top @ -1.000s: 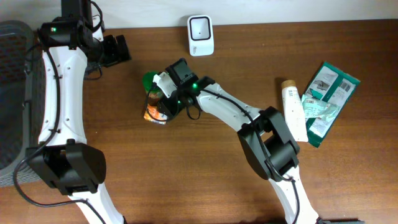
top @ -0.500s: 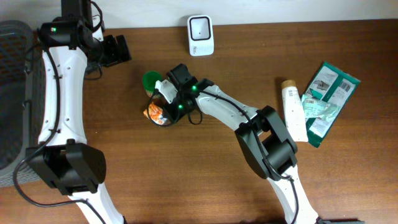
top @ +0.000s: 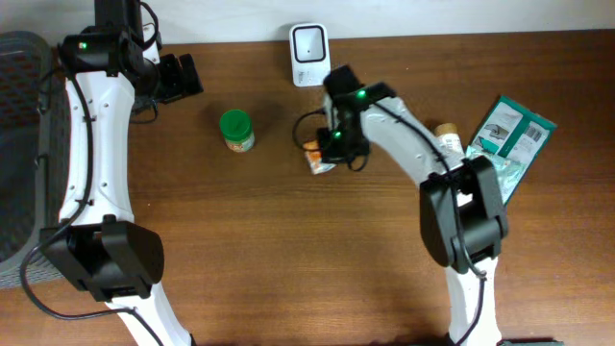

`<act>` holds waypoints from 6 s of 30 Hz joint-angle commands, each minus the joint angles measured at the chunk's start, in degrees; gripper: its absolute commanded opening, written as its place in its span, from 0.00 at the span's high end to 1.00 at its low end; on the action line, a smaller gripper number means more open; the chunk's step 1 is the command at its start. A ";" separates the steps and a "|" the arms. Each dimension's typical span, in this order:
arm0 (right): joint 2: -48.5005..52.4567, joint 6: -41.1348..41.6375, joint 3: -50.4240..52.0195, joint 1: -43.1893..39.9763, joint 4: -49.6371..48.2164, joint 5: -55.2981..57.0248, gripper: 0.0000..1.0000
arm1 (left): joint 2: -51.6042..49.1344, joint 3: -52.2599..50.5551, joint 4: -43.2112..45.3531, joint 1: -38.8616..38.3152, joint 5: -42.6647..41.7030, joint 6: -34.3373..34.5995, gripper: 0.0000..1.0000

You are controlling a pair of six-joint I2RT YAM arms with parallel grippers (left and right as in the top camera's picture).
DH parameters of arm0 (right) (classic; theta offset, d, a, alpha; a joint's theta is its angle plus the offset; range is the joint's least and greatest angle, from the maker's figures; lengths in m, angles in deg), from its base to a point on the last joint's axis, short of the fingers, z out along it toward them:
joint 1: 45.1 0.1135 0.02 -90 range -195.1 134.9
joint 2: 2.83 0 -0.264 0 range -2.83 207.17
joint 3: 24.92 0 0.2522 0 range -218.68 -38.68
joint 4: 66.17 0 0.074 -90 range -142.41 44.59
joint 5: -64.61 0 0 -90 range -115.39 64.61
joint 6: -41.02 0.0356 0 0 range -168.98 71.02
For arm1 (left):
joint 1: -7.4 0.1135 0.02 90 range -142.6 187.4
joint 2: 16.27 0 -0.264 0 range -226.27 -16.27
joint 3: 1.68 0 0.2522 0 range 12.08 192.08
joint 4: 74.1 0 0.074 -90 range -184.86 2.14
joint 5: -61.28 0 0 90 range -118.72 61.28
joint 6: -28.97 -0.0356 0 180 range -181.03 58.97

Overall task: Scan the item barcode
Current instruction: 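Reach the right gripper to the orange packet beside the jar and grasp it, then lift the orange packet with the right gripper toward the scanner, then hold the orange packet over the scanner window with the right gripper, then carry the orange packet right and drop it onto the green package, then move the right gripper left over the green-lidded jar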

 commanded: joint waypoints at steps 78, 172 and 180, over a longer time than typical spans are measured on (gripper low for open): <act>10.97 -47.58 -32.61 4.63 -29.49 45.05 0.96 | 0.55 0.52 -0.04 0.13 0.39 -0.33 0.01; 3.67 -8.96 -20.17 12.85 -12.83 5.25 0.01 | 3.43 14.23 -0.55 6.45 2.78 -4.52 0.01; 12.17 -13.38 -20.17 16.68 -24.44 13.09 0.02 | 3.56 15.32 -3.06 7.89 2.93 -4.33 0.01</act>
